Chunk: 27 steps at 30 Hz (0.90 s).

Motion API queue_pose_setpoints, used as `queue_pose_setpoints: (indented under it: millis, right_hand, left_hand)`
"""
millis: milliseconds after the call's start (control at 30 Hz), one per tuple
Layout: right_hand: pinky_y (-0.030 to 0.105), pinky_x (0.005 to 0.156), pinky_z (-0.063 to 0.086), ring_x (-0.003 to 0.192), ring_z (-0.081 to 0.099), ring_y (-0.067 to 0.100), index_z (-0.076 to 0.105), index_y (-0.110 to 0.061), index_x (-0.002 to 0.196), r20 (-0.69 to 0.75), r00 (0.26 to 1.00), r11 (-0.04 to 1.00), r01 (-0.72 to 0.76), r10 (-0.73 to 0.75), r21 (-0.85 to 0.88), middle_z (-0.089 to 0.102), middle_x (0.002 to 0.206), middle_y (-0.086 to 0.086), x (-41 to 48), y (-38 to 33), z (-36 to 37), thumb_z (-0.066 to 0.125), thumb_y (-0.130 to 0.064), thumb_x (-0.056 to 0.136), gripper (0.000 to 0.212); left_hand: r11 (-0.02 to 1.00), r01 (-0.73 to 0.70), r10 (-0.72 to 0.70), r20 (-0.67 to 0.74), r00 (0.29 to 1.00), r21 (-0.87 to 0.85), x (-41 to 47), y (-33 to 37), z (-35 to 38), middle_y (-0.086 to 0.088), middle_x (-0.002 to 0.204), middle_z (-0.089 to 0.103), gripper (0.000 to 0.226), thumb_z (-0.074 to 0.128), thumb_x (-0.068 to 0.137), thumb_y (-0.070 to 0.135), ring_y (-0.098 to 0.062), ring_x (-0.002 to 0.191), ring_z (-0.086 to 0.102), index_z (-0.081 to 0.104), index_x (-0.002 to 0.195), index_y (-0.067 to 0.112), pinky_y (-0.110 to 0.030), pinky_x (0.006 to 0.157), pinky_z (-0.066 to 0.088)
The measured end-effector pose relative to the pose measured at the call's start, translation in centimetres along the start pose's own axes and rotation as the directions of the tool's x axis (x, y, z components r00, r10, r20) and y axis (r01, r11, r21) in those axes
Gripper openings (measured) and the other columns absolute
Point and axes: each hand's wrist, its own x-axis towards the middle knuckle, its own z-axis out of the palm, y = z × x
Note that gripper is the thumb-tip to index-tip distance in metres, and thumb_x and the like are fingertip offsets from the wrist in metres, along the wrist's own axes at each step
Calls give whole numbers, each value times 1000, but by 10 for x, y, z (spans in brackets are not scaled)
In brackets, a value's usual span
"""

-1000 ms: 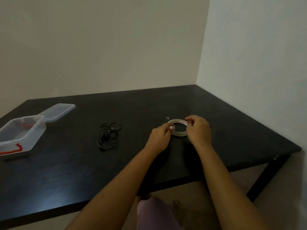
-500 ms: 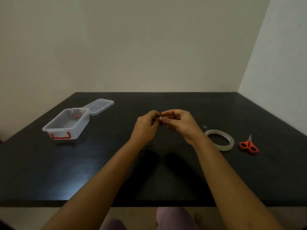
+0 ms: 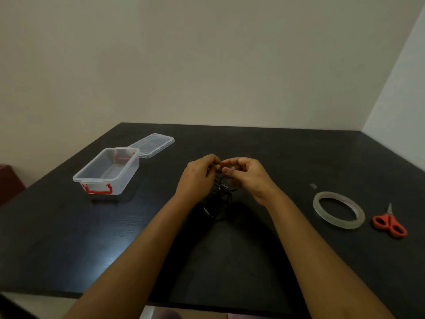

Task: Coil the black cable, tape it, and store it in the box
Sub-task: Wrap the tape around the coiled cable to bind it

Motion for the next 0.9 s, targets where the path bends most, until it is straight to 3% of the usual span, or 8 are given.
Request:
queue_pose_setpoints:
  millis: [133, 267, 333, 467, 667, 767, 900]
  right_hand:
    - [31, 75, 54, 75, 59, 15, 67, -15, 84, -71, 997, 998, -27, 23, -53, 58, 72, 2, 3, 11, -5, 70, -16, 85, 2]
    - [32, 76, 52, 83, 61, 16, 63, -17, 74, -49, 998, 1000, -30, 30, -1, 65, 83, -1, 7, 14, -9, 73, -19, 81, 12]
    - [29, 72, 52, 85, 63, 16, 63, -17, 74, -42, 999, 998, -20, 23, 64, 67, 89, 1, 7, 14, -9, 73, -16, 80, 12]
    - [22, 62, 53, 70, 63, 12, 63, -14, 85, -70, 998, 982, 4, 10, 187, 67, 81, 3, 7, 14, -4, 68, -5, 83, 11]
    - [21, 65, 56, 72, 66, 11, 65, -9, 88, -19, 1000, 977, 12, -8, 212, 70, 84, 7, 1, 15, -3, 58, 3, 89, 14]
    - [21, 65, 56, 74, 69, 11, 67, -9, 85, 23, 1000, 988, 13, -17, 151, 70, 84, 4, -2, 16, -3, 54, 4, 91, 20]
    - [23, 73, 58, 84, 70, 13, 70, -11, 88, 67, 998, 994, 1, 6, -109, 70, 91, 2, -5, 17, -3, 45, 8, 94, 32]
  left_hand:
    - [1000, -28, 27, 34, 999, 12, -1, -6, 10, 5, 86, 62, 13, 48, 93, 12, -13, 68, 57, 58, 96, 21, -42, 65, 54]
    - [998, -57, 57, 42, 997, -8, -1, -9, 11, 6, 86, 59, 12, 47, 95, 14, -7, 70, 54, 58, 97, 18, -36, 66, 53]
    - [998, -60, 60, 34, 998, -23, -1, -10, 9, 7, 86, 59, 13, 47, 95, 14, -9, 72, 56, 58, 96, 19, -33, 66, 52]
    - [997, -45, 47, 21, 999, -63, -3, -15, 9, 7, 86, 61, 12, 47, 95, 12, -7, 74, 57, 58, 94, 18, -28, 66, 50]
    - [998, -66, 66, -5, 998, -1, -7, -18, 9, 9, 82, 59, 11, 49, 94, 13, -3, 67, 52, 58, 95, 18, -25, 61, 46]
    - [999, -36, 37, -17, 999, 24, -8, -20, 7, 12, 83, 58, 9, 53, 93, 15, -3, 68, 53, 59, 97, 19, -28, 65, 49]
    - [999, -33, 32, 19, 999, 29, -8, -22, 6, 7, 91, 65, 7, 58, 90, 22, -9, 76, 60, 60, 96, 21, -37, 72, 54]
